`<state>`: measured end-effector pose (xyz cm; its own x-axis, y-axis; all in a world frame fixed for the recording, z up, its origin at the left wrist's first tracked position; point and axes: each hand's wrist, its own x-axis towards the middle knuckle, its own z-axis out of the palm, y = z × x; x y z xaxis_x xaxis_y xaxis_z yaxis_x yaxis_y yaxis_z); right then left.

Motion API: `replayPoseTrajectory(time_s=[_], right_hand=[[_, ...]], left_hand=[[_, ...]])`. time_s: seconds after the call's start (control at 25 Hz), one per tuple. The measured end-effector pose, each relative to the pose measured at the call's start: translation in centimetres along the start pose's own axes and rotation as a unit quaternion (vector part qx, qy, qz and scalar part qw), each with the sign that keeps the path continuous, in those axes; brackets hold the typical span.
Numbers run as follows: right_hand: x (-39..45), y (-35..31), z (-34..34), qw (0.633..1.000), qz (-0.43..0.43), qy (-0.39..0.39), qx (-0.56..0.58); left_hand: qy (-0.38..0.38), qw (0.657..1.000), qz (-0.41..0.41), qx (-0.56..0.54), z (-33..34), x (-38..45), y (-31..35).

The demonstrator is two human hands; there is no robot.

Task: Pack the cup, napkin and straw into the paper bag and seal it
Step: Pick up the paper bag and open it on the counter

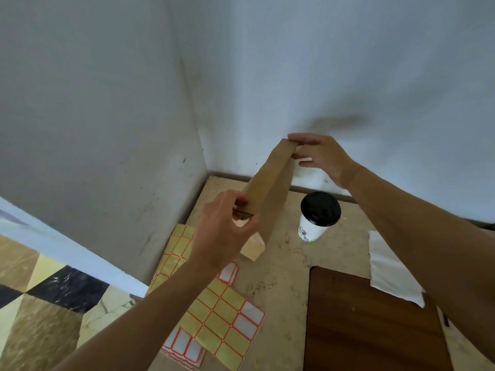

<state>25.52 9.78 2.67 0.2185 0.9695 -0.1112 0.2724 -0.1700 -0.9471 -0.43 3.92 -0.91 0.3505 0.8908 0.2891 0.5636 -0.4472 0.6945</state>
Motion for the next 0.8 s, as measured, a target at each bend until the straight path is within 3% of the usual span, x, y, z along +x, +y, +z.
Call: replayPoseTrajectory(time_s=[0.2,0.52,0.8], right_hand=[[-4.6,-2.9,-0.3,0.995,-0.063,0.038,-0.072],[-18.4,-7.8,-0.2,0.959,-0.154,0.151,-0.183],[-32.9,-3.4,-1.4,0.951,-0.094,0.231,-0.184]], left_hand=[[0.042,0.998,0.049,0.000,-5.4,-1.2,1.8],[0.022,0.995,0.099,-0.016,-13.4,-7.0,5.1],[-0.072,0.987,0.133,-0.052,-12.9,-12.9,7.9]])
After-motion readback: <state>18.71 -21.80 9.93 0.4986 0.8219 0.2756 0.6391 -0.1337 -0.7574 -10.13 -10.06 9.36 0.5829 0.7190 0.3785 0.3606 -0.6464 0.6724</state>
